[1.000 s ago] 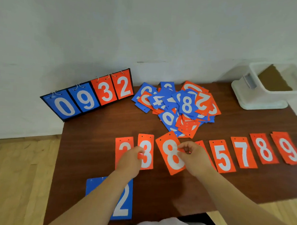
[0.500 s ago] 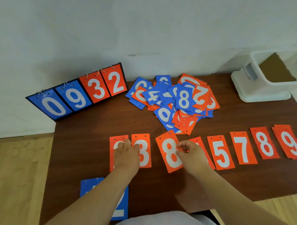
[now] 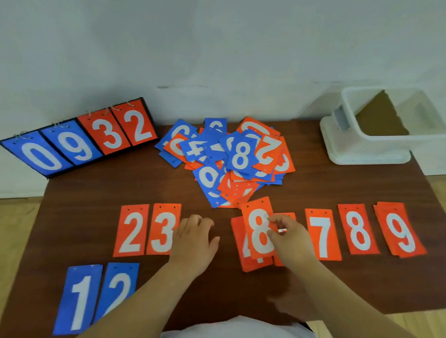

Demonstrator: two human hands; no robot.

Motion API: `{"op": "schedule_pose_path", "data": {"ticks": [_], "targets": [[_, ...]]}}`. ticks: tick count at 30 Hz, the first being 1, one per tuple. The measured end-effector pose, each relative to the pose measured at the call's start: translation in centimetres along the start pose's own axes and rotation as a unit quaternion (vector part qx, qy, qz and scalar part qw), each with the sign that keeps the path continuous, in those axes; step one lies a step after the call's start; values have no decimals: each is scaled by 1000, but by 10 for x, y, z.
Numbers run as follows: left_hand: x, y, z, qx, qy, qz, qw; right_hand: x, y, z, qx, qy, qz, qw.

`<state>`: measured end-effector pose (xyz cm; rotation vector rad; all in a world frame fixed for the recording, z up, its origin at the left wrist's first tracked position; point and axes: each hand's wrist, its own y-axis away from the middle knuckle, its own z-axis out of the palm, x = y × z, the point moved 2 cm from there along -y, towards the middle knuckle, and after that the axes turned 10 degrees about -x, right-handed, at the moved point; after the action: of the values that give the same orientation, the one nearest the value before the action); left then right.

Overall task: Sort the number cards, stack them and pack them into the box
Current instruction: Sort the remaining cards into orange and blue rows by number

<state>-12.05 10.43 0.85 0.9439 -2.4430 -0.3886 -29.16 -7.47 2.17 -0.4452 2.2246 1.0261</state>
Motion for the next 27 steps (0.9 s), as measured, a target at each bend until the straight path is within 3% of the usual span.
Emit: {"op": "schedule_pose_path", "data": {"ticks": [12, 16, 20, 27], "targets": [[169, -28, 59, -26, -2, -23, 999, 141, -20, -193, 93, 17, 39, 995], [191, -31, 63, -17, -7, -33, 999, 163, -37, -207, 84, 135, 47, 986], [196, -37, 61, -22, -13, -57, 998, 168, -45, -202, 67, 282, 65, 955], [189, -54, 45, -9, -6, -102, 995, 147, -59, -196, 52, 239, 36, 969]]}}
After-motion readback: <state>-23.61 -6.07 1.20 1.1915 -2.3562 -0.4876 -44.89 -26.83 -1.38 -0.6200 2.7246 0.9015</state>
